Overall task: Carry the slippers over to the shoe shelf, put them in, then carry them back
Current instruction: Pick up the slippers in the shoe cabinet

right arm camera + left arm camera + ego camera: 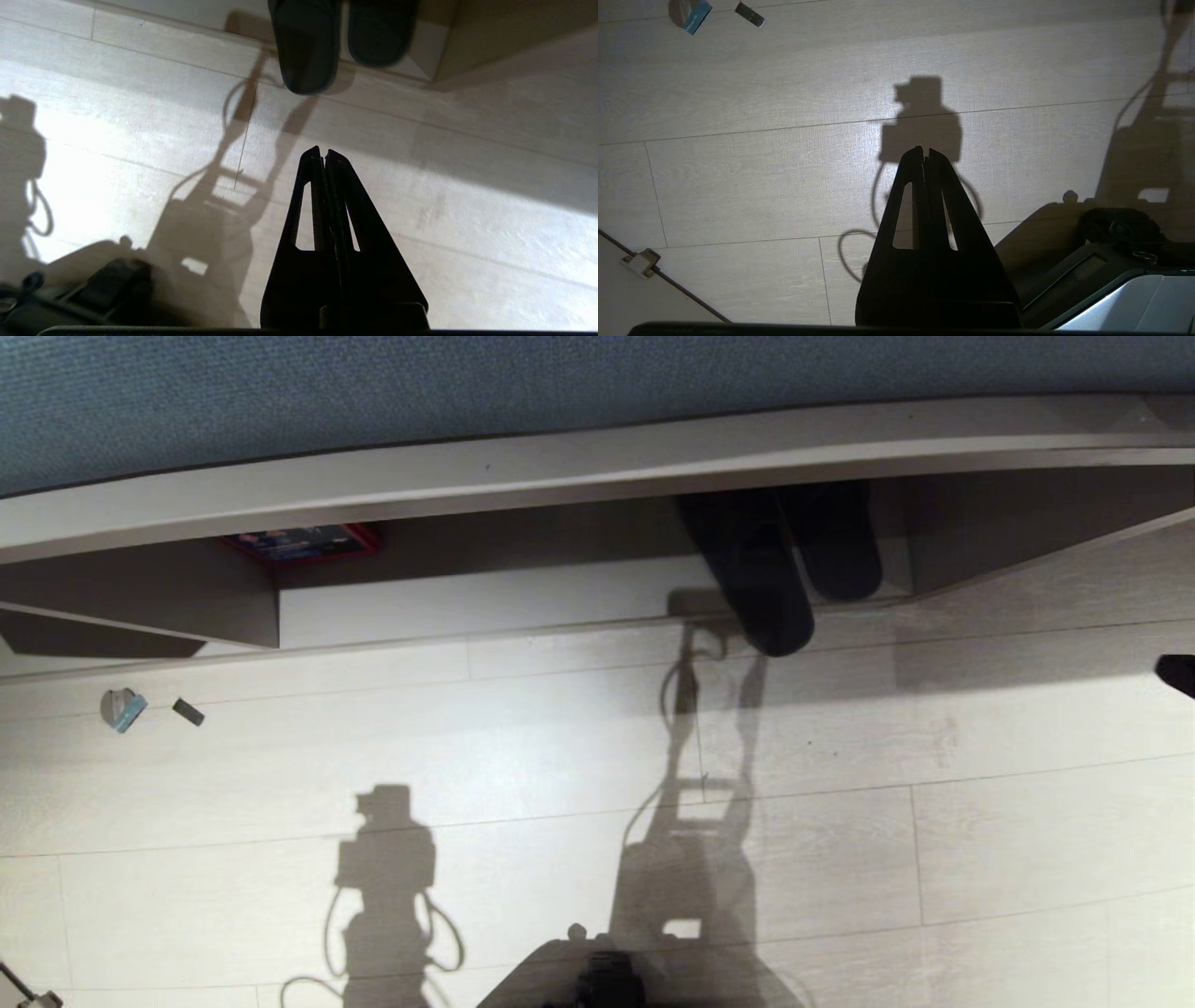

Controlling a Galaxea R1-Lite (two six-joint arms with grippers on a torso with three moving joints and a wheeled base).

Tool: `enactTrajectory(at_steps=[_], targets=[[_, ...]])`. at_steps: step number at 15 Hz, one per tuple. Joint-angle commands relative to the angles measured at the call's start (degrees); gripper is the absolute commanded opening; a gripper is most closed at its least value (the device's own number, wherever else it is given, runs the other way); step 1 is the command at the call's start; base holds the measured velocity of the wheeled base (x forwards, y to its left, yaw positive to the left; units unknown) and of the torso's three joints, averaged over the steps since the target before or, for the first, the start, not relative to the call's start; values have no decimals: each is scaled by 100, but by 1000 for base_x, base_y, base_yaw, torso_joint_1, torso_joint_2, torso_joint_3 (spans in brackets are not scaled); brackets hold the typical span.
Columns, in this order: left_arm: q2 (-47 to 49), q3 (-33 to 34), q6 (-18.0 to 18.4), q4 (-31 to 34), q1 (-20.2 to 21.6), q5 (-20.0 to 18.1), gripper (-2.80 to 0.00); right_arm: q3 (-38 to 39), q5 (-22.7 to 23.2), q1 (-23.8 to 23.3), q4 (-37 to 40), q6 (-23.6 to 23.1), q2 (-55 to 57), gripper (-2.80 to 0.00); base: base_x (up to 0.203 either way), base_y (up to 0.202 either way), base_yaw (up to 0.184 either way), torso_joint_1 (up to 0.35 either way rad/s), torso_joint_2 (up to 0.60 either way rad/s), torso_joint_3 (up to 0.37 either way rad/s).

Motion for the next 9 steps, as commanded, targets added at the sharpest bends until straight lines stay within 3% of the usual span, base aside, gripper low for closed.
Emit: enactTrajectory(at_steps=[1,6,9], targets=[[-4,44,3,1,3,1,-280,-419,-73,1,1121,259,-1015,-280,0,0,0,0,0,0],[-4,44,3,1,4,1,-280,-639,-1078,-113,1702,442,-1886,-280,0,0,0,0,0,0],[-4,44,3,-4,1,1,-280,-621,-1076,-875,1709,452,-2032,-280,0,0,0,0,0,0]])
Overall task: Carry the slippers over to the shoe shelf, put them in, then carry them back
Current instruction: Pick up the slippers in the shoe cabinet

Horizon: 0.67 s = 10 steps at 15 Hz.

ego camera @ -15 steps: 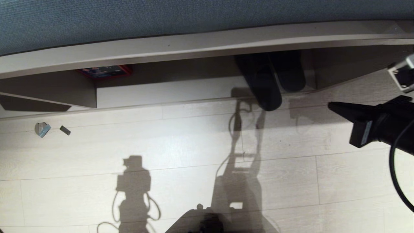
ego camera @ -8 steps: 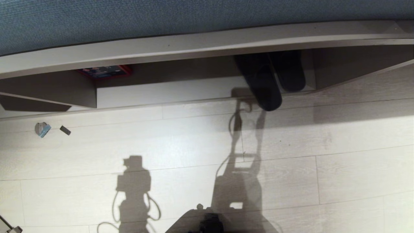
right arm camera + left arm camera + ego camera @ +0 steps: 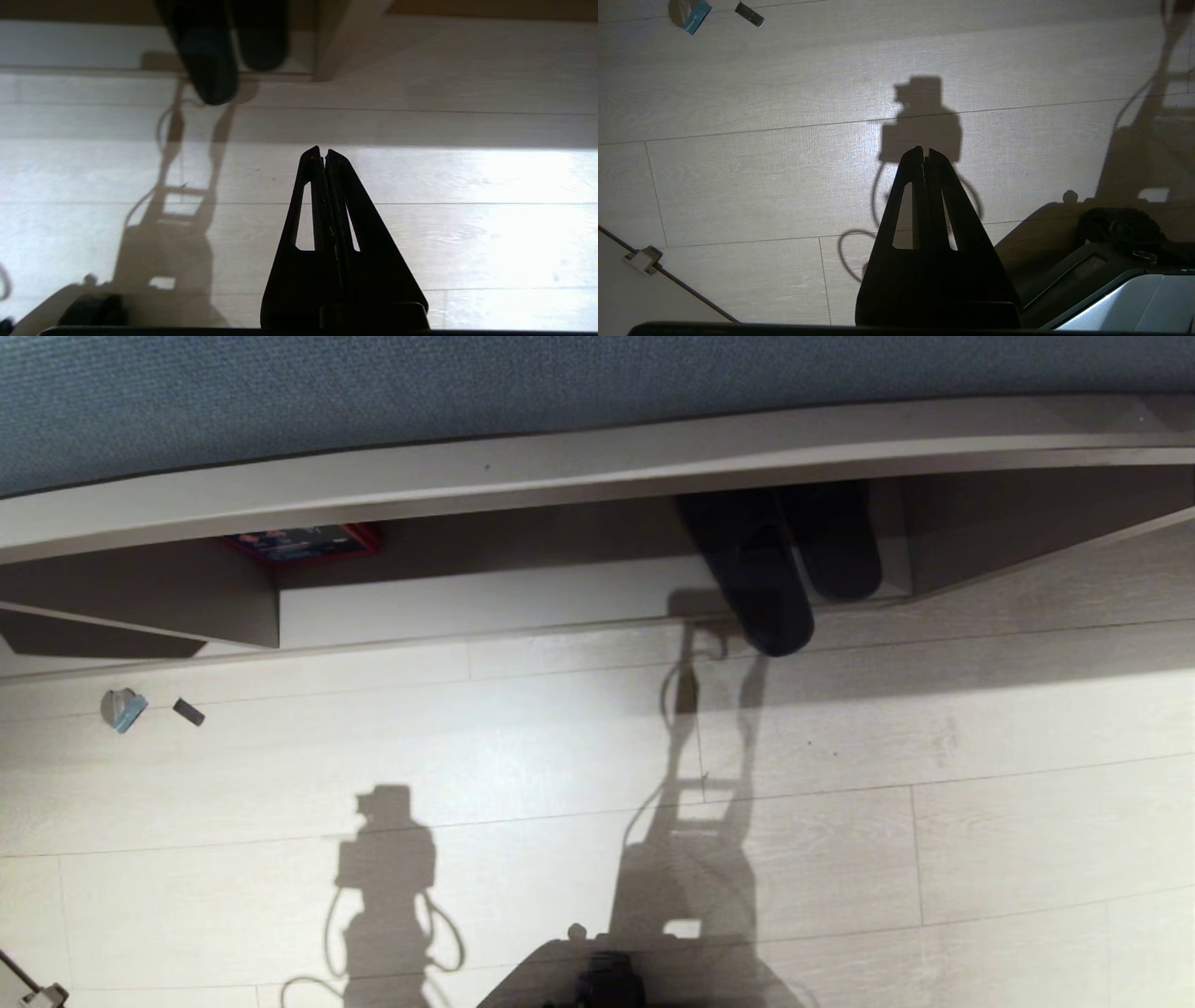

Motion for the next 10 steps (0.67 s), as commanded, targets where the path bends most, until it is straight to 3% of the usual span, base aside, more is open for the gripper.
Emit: enactTrajectory(at_steps=[1,5,10], targets=[[-4,44,-2,-3,-1,2,-280,16,107,-608,-12,8,-241,-280,0,0,0,0,0,0],[-4,44,-2,-3,-1,2,-280,213,651,-1677,0,84,-730,-280,0,0,0,0,0,0],[-4,44,6,0,0,2,-280,1725,1083,-1781,-272,214,-1360,-280,0,0,0,0,0,0]])
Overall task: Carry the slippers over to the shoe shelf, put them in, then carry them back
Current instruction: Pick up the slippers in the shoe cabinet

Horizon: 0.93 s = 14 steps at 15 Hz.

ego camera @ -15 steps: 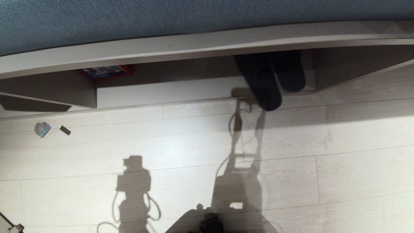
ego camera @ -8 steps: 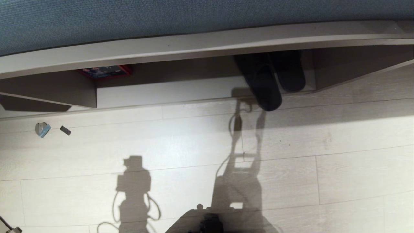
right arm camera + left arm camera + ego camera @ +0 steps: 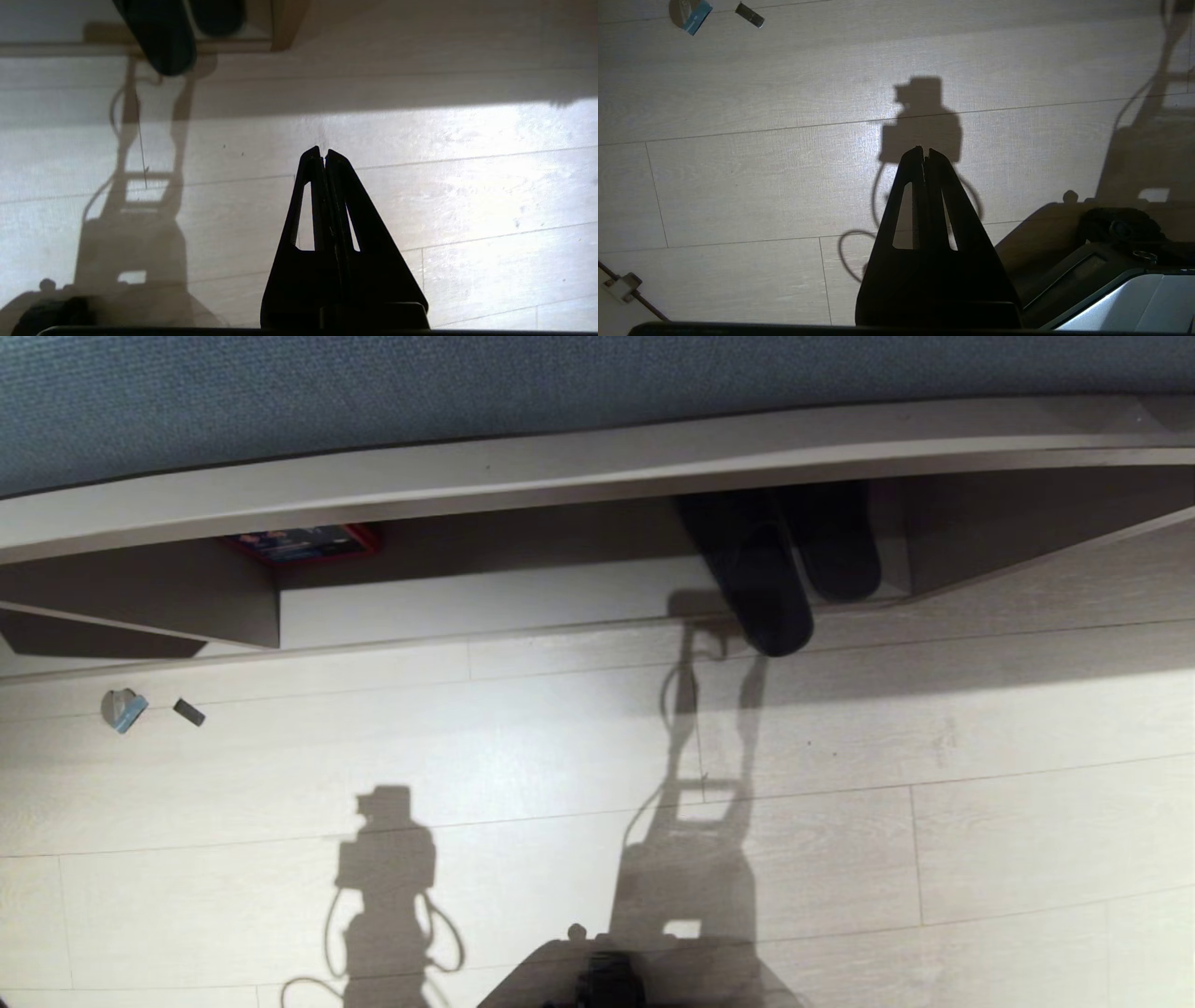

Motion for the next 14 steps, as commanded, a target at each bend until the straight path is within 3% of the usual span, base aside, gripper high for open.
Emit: enactTrajectory(at_steps=[1,5,8,10,14], targets=[[-4,44,2,4,-1,1,-280,822,141,-20,-364,4,-204,-280,0,0,0,0,0,0],[-4,44,-7,4,3,1,-280,1373,800,-12,-429,76,-214,-280,0,0,0,0,0,0],[-4,44,1,-1,1,1,-280,1140,726,562,471,212,-487,-280,0,0,0,0,0,0],[-4,44,9,4,-1,1,-280,1306,635,461,472,250,-956,-280,0,0,0,0,0,0],[-4,44,2,4,7,1,-280,2898,561,386,-296,138,-1595,-280,0,0,0,0,0,0]])
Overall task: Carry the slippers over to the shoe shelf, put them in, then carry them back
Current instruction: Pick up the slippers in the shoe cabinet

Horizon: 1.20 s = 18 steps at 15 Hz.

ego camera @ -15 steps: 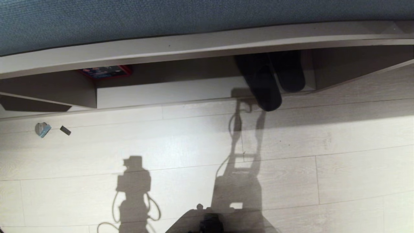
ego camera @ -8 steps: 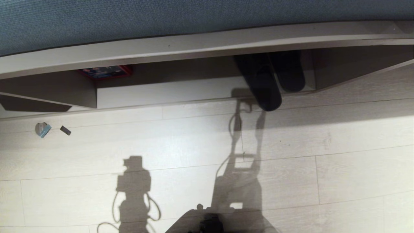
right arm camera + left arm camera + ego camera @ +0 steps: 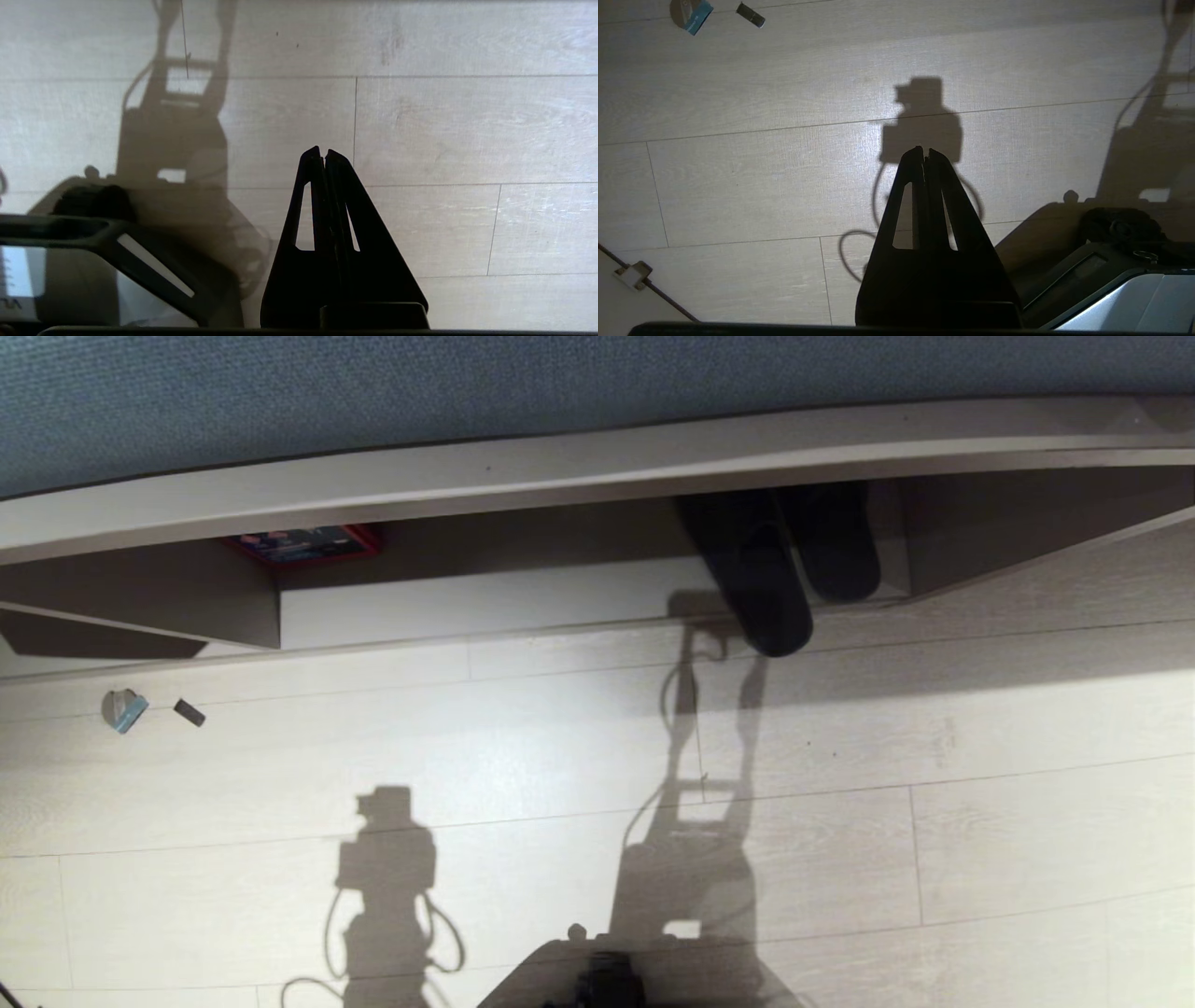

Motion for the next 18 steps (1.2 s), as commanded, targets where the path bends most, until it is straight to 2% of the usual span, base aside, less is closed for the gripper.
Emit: enactTrajectory(at_steps=[1,3,6,9,18], targets=[[-4,44,-4,-2,-1,1,-280,1036,-20,-10,-822,-120,-437,-280,0,0,0,0,0,0],[-4,44,-4,-2,-1,1,-280,1623,-27,-13,-1602,-234,-507,-280,0,0,0,0,0,0],[-4,44,-4,-2,2,1,-280,1636,-2,-13,-1411,-268,-526,-280,0,0,0,0,0,0],[-4,44,-4,-2,7,1,-280,1636,-9,-12,-1407,-75,-526,-280,0,0,0,0,0,0],[-4,44,-13,-2,-1,1,-280,1636,85,-10,-1411,-119,-526,-280,0,0,0,0,0,0]])
